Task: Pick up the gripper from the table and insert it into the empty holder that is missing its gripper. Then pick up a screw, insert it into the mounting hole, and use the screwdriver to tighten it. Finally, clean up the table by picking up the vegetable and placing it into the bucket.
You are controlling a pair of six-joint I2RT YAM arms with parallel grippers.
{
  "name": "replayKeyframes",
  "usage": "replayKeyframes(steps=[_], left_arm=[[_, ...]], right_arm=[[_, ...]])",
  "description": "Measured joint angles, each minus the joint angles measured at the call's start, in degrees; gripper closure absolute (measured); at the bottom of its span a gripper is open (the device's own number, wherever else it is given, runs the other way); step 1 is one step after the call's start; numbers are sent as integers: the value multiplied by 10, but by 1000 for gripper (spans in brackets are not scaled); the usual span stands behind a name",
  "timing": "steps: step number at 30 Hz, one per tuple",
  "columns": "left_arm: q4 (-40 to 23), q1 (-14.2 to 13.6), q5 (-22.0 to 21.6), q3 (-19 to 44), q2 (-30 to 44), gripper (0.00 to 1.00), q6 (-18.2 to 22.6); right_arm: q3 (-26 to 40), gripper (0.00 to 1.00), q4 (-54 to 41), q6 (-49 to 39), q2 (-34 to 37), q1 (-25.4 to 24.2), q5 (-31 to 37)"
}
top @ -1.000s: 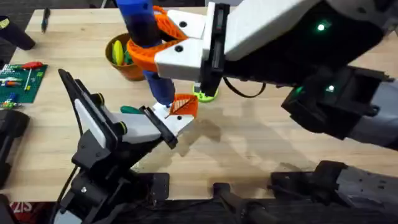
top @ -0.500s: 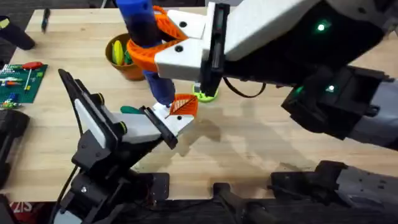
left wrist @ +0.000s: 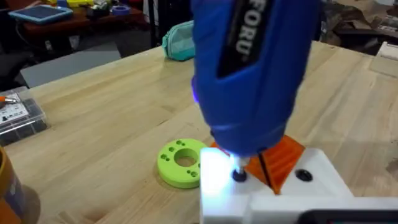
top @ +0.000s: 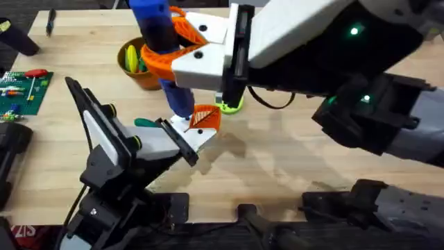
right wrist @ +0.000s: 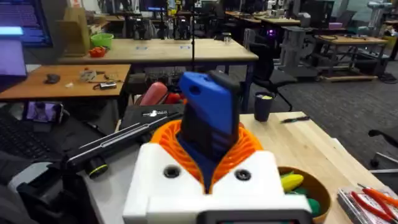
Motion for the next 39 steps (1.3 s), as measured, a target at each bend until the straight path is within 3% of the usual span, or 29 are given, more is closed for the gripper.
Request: replayKeyframes(steps=[19,26,32,39], left_arm=[[0,0,7,0,0,992,-2],[1,0,9,0,0,992,-2],[1,0,10,0,0,992,-2],[1,0,10,0,0,992,-2]], right_arm=[[0,970,6,0,0,0,-5],[-1,970,66,3,-9,-1,-10],[-1,970,80,2,-50,-26,-10],[-1,970,19,2,-50,-65,7]])
